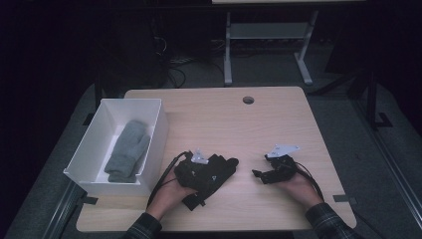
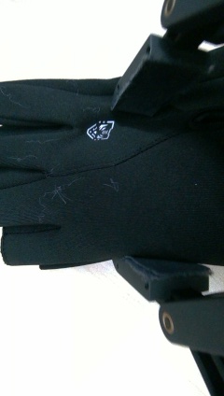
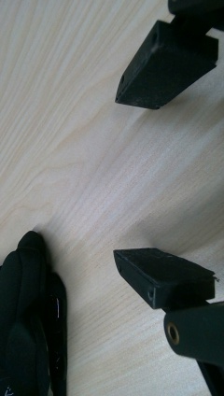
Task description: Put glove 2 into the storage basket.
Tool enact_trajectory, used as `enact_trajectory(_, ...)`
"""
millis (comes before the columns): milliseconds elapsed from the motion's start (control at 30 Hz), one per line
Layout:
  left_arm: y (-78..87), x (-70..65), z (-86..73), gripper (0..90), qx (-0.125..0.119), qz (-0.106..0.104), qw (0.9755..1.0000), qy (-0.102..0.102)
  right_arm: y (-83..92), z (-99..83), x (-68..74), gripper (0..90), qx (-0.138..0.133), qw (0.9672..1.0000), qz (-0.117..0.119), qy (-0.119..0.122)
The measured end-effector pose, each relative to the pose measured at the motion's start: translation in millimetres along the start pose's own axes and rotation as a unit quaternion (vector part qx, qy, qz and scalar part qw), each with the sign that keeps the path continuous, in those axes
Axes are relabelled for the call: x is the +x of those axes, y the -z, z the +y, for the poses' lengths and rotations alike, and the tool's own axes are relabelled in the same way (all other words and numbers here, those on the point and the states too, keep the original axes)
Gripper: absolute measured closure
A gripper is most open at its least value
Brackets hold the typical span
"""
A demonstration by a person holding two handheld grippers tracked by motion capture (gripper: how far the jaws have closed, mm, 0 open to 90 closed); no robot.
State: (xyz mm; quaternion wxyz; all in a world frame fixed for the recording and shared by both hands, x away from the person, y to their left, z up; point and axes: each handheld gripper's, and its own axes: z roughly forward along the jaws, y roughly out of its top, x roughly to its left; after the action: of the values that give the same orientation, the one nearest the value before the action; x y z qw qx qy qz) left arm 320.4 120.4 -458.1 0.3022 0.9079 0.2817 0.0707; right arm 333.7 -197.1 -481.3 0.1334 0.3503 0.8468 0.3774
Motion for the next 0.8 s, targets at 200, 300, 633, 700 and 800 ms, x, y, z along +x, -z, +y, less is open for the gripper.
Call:
enact_trajectory(200,3.5,-2.8,1.0,50.1,0.002,-0.029,0.9995,-0.011,0.0,0.0,0.1,20.6,0.000,1.0000,0.000,0.000)
enact_trajectory(300,3.8,-3.6,2.3,59.5,0.005,-0.040,0.9992,-0.003,0.0,0.0,0.1,20.6,0.000,1.0000,0.000,0.000)
enact_trajectory(633,10.3,2.2,8.0,65.7,0.012,-0.070,0.9972,0.025,0.0,0.1,0.1,20.5,0.000,1.0000,0.000,0.000)
enact_trajectory(700,14.9,1.3,11.5,65.7,0.006,-0.070,0.9970,0.032,0.0,0.1,0.2,20.5,0.001,1.0000,0.000,0.000)
enact_trajectory(800,21.2,-0.7,16.5,65.7,-0.012,-0.077,0.9958,0.048,0.0,0.1,0.2,20.4,0.001,1.0000,-0.001,0.000)
